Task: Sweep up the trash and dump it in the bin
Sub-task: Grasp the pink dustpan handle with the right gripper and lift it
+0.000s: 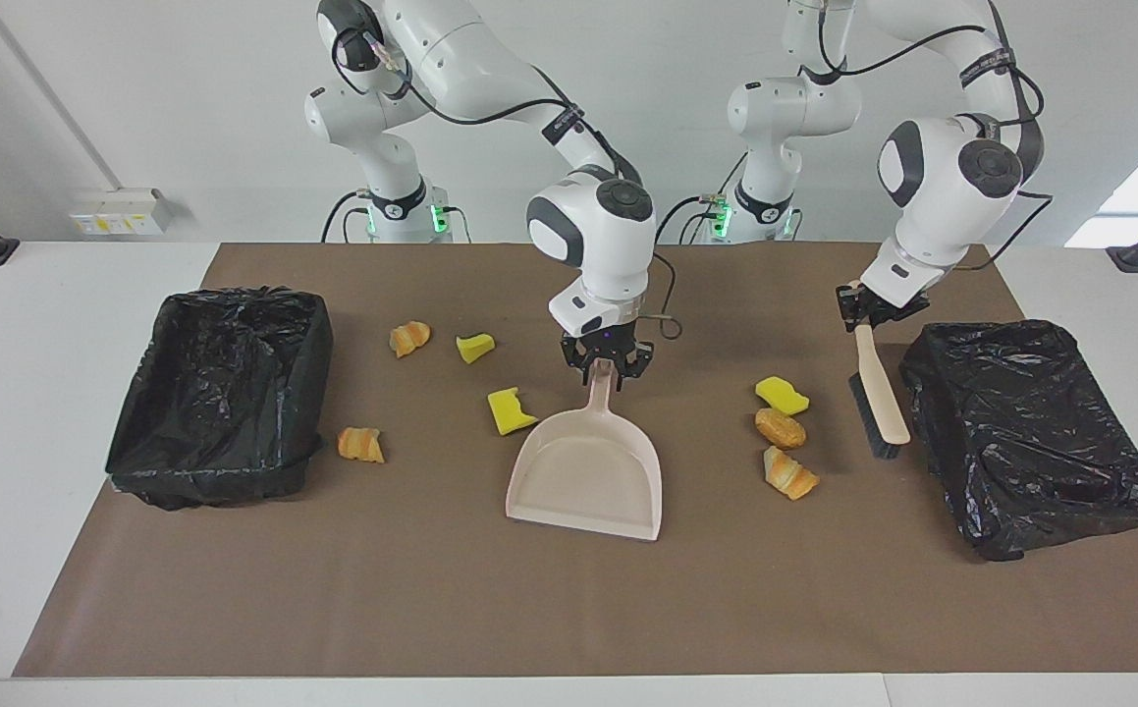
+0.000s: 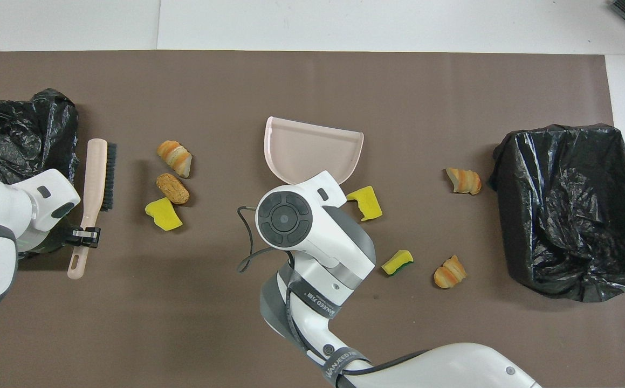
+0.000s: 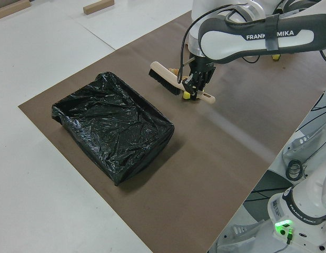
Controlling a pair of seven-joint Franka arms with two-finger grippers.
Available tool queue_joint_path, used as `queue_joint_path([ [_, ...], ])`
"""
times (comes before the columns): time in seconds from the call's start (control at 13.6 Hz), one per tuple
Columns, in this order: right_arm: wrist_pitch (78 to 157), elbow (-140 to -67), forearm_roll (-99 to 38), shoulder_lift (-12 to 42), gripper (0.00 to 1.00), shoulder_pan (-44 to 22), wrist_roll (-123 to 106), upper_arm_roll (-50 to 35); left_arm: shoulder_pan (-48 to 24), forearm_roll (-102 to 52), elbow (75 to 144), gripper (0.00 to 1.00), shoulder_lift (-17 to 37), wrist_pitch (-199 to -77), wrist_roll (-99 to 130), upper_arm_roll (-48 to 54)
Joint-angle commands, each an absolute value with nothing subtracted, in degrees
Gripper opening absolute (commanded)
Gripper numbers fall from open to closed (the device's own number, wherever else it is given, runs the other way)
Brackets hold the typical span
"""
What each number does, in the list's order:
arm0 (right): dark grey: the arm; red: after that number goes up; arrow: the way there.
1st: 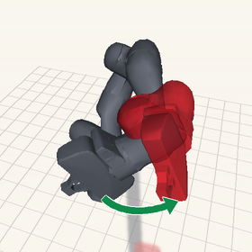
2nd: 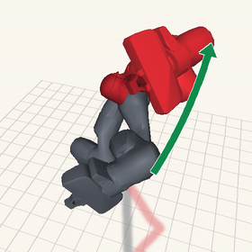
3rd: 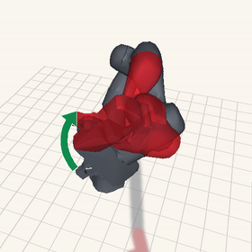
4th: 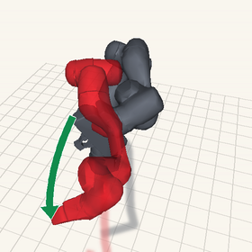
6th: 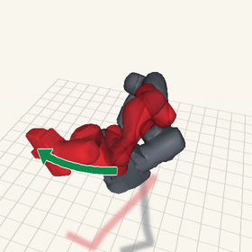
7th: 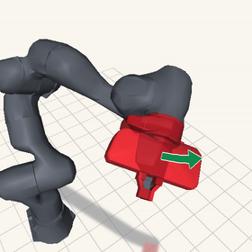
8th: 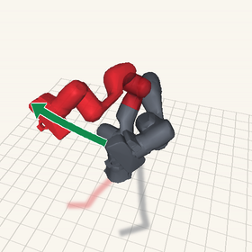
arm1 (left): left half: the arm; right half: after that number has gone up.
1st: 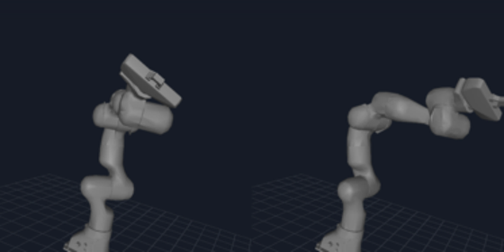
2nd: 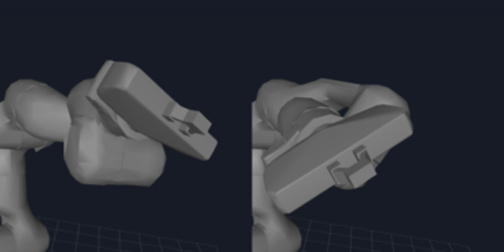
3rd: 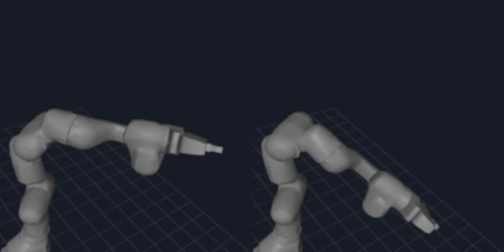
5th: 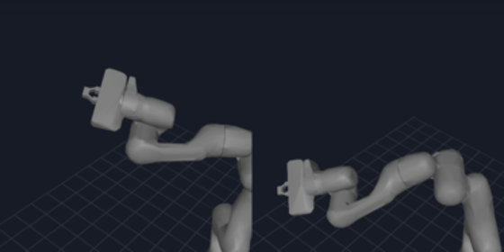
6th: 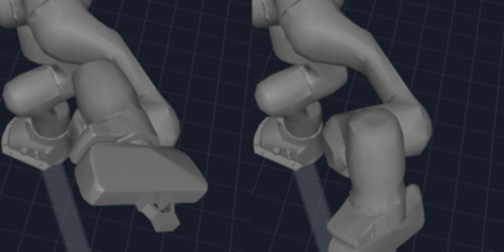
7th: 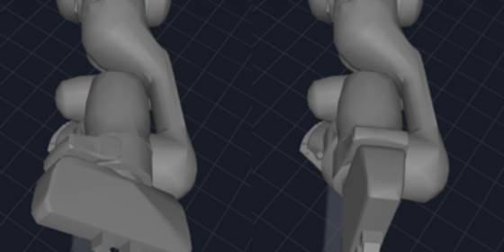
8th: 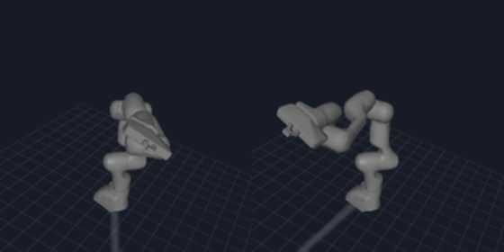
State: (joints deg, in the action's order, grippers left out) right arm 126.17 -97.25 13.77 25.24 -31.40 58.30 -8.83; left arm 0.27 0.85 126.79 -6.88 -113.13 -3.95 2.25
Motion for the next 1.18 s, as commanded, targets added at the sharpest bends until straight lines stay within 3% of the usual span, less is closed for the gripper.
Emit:
queue_joint_path([
  [0.0,127.0,-98.3,15.4,23.9,0.0,-31.5,57.1,-8.7,-0.4,1.9,126.2,0.0,-6.5,-113.6,-2.9,1.9],
  [0.44,123.7,-98.3,12.4,16.8,0.0,-27.6,40.4,-9.0,-0.3,1.9,125.7,0.0,-4.7,-114.7,3.7,1.9],
  [0.81,110.9,-98.4,8.5,11.0,0.0,-24.3,6.8,-8.8,-0.4,1.8,125.9,0.0,-2.9,-117.8,9.8,2.1],
  [1.1,108.6,-99.4,8.5,9.8,0.0,-23.5,-10.8,-8.8,-2.3,1.7,127.7,0.0,-3.2,-117.6,9.8,2.3],
])
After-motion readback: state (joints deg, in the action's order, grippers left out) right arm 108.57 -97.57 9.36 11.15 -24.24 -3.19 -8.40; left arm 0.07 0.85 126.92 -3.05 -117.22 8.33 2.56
